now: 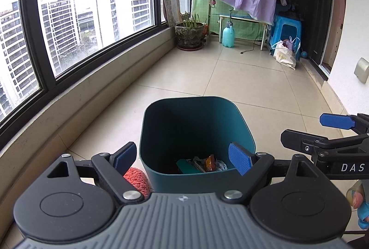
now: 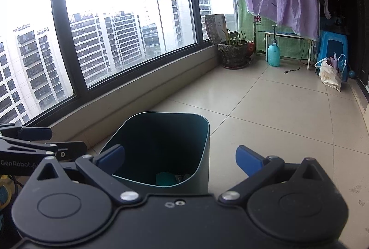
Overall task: Collect trash
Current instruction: 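Lower the teal bin to the floor with the left gripper and release it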
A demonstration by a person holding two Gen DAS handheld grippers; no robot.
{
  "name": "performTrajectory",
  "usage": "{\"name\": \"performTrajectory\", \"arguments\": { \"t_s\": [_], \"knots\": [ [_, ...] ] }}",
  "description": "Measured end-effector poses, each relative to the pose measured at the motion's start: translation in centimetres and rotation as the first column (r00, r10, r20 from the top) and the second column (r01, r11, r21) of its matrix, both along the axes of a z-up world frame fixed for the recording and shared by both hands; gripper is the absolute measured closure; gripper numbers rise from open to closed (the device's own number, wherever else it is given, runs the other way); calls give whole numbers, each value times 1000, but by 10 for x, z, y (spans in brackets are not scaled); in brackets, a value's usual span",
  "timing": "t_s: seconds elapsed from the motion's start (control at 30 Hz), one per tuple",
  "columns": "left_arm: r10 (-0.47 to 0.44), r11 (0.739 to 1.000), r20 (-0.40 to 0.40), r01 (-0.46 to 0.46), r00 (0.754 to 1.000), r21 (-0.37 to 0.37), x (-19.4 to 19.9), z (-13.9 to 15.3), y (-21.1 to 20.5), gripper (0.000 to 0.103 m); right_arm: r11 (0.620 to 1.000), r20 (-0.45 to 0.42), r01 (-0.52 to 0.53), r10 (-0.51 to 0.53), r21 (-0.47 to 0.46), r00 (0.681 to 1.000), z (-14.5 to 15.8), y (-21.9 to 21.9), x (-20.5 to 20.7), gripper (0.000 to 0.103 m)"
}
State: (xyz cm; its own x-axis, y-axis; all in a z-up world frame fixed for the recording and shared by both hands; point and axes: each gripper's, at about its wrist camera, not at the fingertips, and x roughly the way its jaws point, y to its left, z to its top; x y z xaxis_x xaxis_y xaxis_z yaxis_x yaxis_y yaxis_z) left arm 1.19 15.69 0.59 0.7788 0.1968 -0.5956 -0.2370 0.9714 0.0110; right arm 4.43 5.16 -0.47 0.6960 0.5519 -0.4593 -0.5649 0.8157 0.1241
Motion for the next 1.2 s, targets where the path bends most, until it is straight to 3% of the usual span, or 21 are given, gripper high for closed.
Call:
{"name": "performTrajectory", "arguments": {
  "t_s": [1.2],
  "knots": [
    [-31, 999, -7, 31, 999, -39, 1, -1, 4, 16, 999, -7, 36, -36, -19, 999, 1, 13, 1, 0]
  ]
}}
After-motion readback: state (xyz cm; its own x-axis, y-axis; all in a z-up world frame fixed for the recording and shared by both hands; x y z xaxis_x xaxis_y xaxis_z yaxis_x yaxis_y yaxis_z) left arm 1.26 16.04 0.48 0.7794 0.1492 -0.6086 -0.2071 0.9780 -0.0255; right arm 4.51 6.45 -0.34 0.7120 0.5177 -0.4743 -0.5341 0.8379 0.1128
